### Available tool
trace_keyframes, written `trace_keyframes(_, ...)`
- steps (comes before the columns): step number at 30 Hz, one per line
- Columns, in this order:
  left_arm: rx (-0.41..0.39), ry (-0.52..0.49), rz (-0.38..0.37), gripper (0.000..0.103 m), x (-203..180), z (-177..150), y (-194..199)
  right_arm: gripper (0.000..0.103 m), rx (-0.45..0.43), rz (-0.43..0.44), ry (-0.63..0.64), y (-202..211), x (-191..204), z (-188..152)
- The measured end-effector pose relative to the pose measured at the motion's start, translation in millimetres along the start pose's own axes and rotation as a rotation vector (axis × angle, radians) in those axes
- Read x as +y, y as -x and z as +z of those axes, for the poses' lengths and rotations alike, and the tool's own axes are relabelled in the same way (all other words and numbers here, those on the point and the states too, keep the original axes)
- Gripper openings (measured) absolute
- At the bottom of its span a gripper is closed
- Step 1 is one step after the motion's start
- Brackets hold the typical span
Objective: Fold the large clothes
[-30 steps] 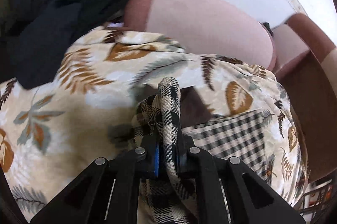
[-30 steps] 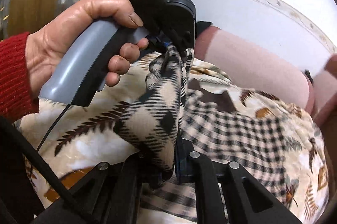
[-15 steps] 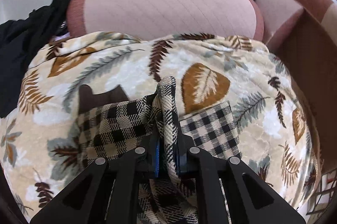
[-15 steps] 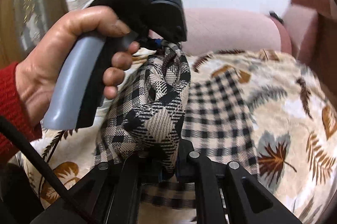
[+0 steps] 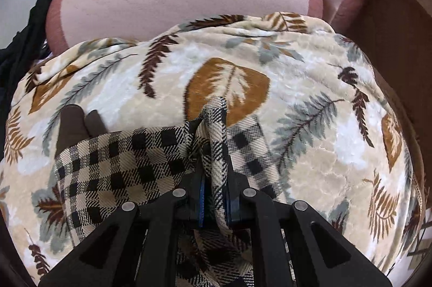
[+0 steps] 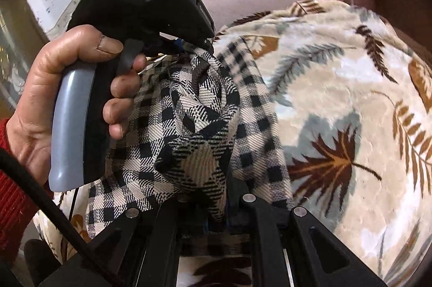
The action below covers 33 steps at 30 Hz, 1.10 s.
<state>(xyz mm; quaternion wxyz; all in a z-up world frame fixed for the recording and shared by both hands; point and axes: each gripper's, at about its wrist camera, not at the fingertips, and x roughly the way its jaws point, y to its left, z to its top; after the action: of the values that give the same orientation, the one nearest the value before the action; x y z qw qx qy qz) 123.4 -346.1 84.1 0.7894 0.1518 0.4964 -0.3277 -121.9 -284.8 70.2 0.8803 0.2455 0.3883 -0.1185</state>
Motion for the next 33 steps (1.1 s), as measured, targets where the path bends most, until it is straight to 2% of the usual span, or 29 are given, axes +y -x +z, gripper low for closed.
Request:
trace_keyframes(9, 0.006, -0.079, -0.005, 0.011, -33.7, -7.2, -10.2, 0.009, 0.033, -0.016, -0.010, -0.4, -11.2, -15.9)
trace_keyframes(12, 0.008, -0.077, -0.025, 0.018, -33.4, -6.1, -8.1, 0.009, 0.034, -0.012, -0.009, -2.5, -14.9, -18.0)
trace_keyframes(14, 0.009, -0.055, -0.076, 0.023, -28.6, -3.7, -0.2, 0.010, 0.041, 0.003, -0.021, -3.9, -18.7, -18.2)
trace_keyframes(16, -0.006, -0.046, -0.125, 0.024, -25.5, -2.3, 13.7, 0.021, 0.049, 0.017, -0.041, -1.6, -23.2, -17.2)
trace_keyframes(19, -0.047, -0.054, -0.170, 0.029, -19.0, -3.6, 45.7, 0.029, 0.038, 0.032, -0.092, 9.1, -36.5, -12.7)
trace_keyframes(21, -0.098, -0.046, -0.192, 0.044, -6.5, -9.4, 73.7, 0.032, 0.013, 0.046, -0.140, 25.0, -47.6, -11.1)
trace_keyframes(24, -0.164, -0.026, -0.165, 0.058, 16.7, -25.1, 103.5, 0.036, -0.079, 0.001, -0.164, 50.1, -59.7, -3.5)
trace_keyframes(26, -0.171, 0.005, -0.150, 0.058, 38.4, -40.8, 114.6, 0.041, -0.152, -0.056, -0.153, 62.5, -62.8, 4.3)
trace_keyframes(28, -0.162, 0.045, -0.140, 0.058, 59.3, -55.1, 118.0, 0.049, -0.190, -0.048, -0.134, 65.0, -62.2, 17.9)
trace_keyframes(30, -0.150, 0.090, -0.128, 0.058, 78.8, -68.5, 118.0, 0.056, -0.175, 0.019, -0.109, 53.2, -57.5, 35.3)
trace_keyframes(33, -0.114, 0.171, -0.119, 0.058, 106.2, -87.9, 112.0, 0.057, -0.108, 0.069, -0.088, 19.7, -42.2, 52.1)
